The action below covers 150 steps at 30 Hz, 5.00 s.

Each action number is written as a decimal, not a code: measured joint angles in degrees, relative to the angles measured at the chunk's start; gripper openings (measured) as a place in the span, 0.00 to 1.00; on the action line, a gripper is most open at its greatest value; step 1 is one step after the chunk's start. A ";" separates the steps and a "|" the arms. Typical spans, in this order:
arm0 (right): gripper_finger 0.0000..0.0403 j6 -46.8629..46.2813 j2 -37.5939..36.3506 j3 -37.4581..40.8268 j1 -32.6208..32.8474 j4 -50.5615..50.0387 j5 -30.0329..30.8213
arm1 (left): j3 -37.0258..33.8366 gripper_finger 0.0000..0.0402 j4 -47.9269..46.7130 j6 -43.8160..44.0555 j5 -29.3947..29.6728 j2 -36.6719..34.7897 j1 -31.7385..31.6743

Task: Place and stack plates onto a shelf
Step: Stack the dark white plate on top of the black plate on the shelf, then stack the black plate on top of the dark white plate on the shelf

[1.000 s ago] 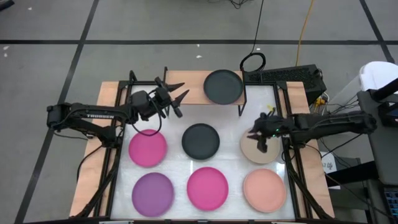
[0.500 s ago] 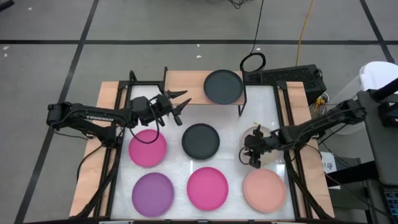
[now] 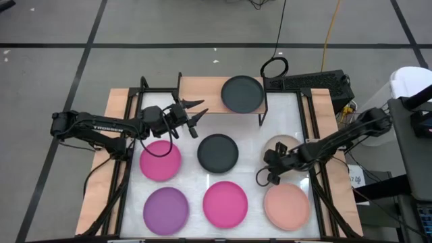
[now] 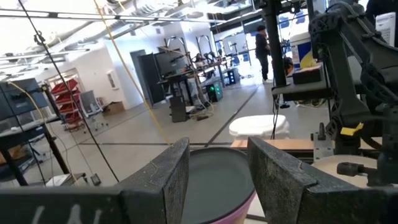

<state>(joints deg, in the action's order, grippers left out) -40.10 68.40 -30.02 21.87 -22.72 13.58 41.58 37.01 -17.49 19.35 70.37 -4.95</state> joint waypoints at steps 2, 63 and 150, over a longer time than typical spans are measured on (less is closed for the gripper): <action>0.23 0.00 0.74 0.00 0.02 0.08 0.07 | 0.00 0.42 -0.01 0.18 0.00 0.00 0.10; 0.00 53.01 -18.86 -20.41 -7.97 23.57 16.48 | 0.02 0.42 0.12 2.38 0.11 0.01 0.89; 0.39 46.13 -23.90 -6.21 -8.92 18.42 16.63 | 11.43 0.42 -45.95 -1.14 -4.66 5.16 10.63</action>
<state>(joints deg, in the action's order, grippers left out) 6.04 44.49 -36.23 12.95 -4.30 30.22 53.02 -8.95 -18.64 14.70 75.53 5.69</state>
